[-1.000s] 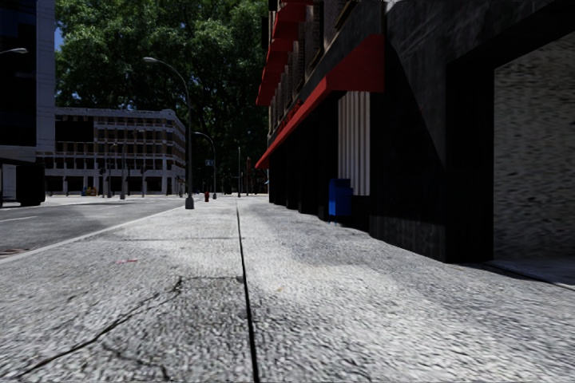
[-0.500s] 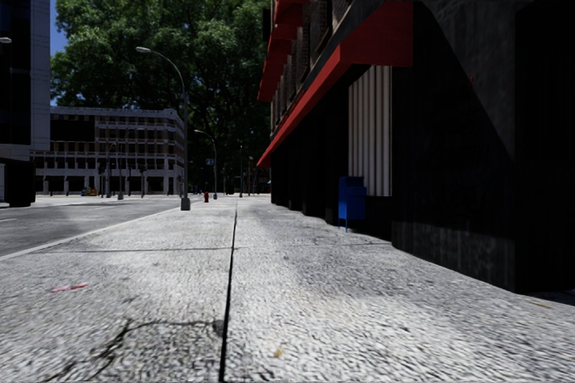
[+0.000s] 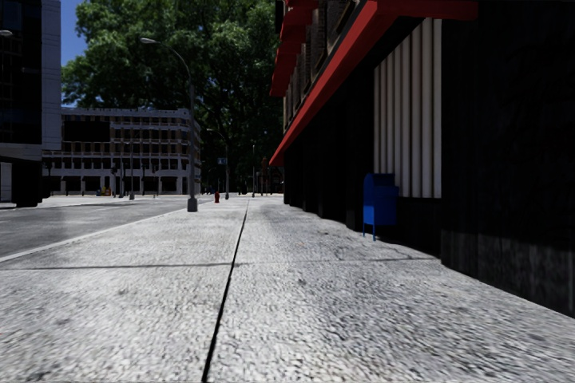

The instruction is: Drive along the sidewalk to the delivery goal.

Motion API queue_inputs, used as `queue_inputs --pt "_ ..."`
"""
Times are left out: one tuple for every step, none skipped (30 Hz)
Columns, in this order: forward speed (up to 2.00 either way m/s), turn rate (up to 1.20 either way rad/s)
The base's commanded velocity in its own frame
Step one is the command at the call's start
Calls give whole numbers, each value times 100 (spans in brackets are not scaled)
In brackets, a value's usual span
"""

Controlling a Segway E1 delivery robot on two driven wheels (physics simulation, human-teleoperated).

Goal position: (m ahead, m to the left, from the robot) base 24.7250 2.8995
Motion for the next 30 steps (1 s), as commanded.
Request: queue_inputs --pt "195 23" --pt "195 23" --pt "196 23" --pt "196 23" --pt "196 23" --pt "196 22" --pt "196 22" --pt "196 15" --pt "196 7" --pt "196 0" --pt "196 0" --pt "197 0" --pt "197 0" --pt "197 0" --pt "197 0" --pt "197 0" --pt "197 3" --pt "197 6" --pt "197 6" --pt "197 8" --pt "197 9" --pt "197 13" --pt "197 13" --pt "197 16" --pt "197 18" --pt "197 19" --pt "197 19" --pt "197 21" --pt "197 22" --pt "197 22"
